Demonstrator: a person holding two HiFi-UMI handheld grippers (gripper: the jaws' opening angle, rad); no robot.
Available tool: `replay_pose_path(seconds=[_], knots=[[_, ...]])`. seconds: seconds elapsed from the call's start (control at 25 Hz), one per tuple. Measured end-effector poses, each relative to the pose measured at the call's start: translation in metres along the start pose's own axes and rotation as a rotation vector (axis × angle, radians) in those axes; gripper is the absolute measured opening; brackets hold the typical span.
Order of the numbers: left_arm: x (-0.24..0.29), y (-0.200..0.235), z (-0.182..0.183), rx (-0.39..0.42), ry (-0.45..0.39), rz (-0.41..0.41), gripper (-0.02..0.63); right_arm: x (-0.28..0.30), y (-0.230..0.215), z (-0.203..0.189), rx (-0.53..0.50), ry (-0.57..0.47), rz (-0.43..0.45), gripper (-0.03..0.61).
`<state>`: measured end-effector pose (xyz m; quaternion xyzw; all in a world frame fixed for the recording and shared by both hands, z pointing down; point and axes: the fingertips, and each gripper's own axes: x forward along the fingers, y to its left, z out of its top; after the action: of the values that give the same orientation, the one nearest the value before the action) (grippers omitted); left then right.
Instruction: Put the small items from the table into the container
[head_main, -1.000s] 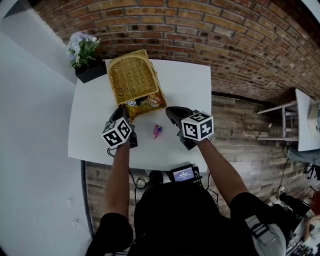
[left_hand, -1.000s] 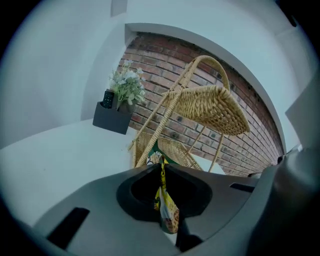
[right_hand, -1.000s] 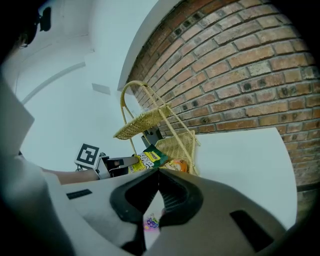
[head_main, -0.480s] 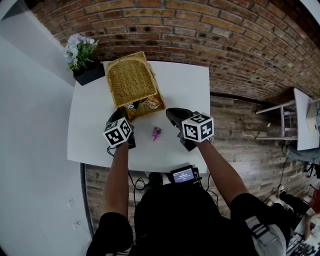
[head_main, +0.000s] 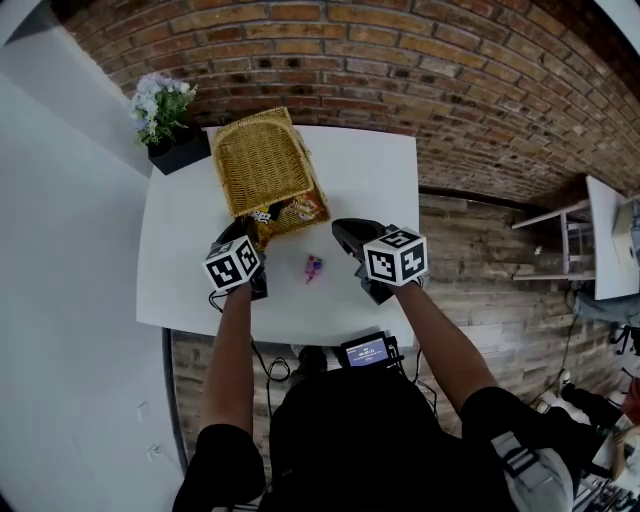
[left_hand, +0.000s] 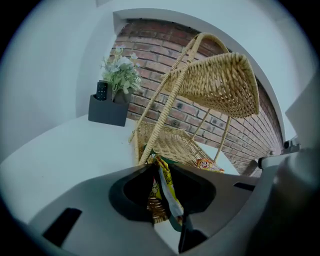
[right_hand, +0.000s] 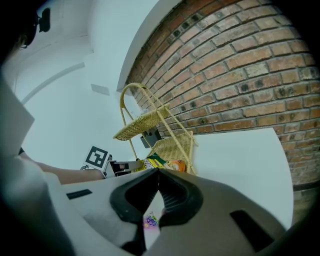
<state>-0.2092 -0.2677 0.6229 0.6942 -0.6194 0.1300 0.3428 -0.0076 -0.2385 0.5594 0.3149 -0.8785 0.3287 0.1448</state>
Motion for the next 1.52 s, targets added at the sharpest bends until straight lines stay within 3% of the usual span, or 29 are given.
replay_pose_path(seconds=[0.12, 0.52, 0.72, 0.96, 1.32, 1.52], knots=[[-0.003, -0.005, 0.001, 0.001, -0.011, -0.031, 0.151, -0.002, 0.001, -0.001, 0.0, -0.001, -0.001, 0.014], [-0.026, -0.016, 0.012, -0.009, -0.091, -0.105, 0.264, -0.009, 0.01, -0.004, -0.007, -0.008, 0.011, 0.014], [-0.041, -0.017, 0.017, 0.023, -0.118, -0.095, 0.267, -0.012, 0.019, -0.003, -0.019, -0.016, 0.022, 0.014], [-0.062, -0.012, 0.014, 0.005, -0.139, -0.091, 0.265, -0.018, 0.029, -0.006, -0.027, -0.021, 0.032, 0.014], [-0.097, -0.021, 0.009, 0.008, -0.165, -0.143, 0.264, -0.029, 0.045, -0.013, -0.048, -0.023, 0.049, 0.014], [-0.117, -0.031, 0.005, 0.022, -0.185, -0.186, 0.215, -0.034, 0.054, -0.019, -0.056, -0.025, 0.055, 0.014]])
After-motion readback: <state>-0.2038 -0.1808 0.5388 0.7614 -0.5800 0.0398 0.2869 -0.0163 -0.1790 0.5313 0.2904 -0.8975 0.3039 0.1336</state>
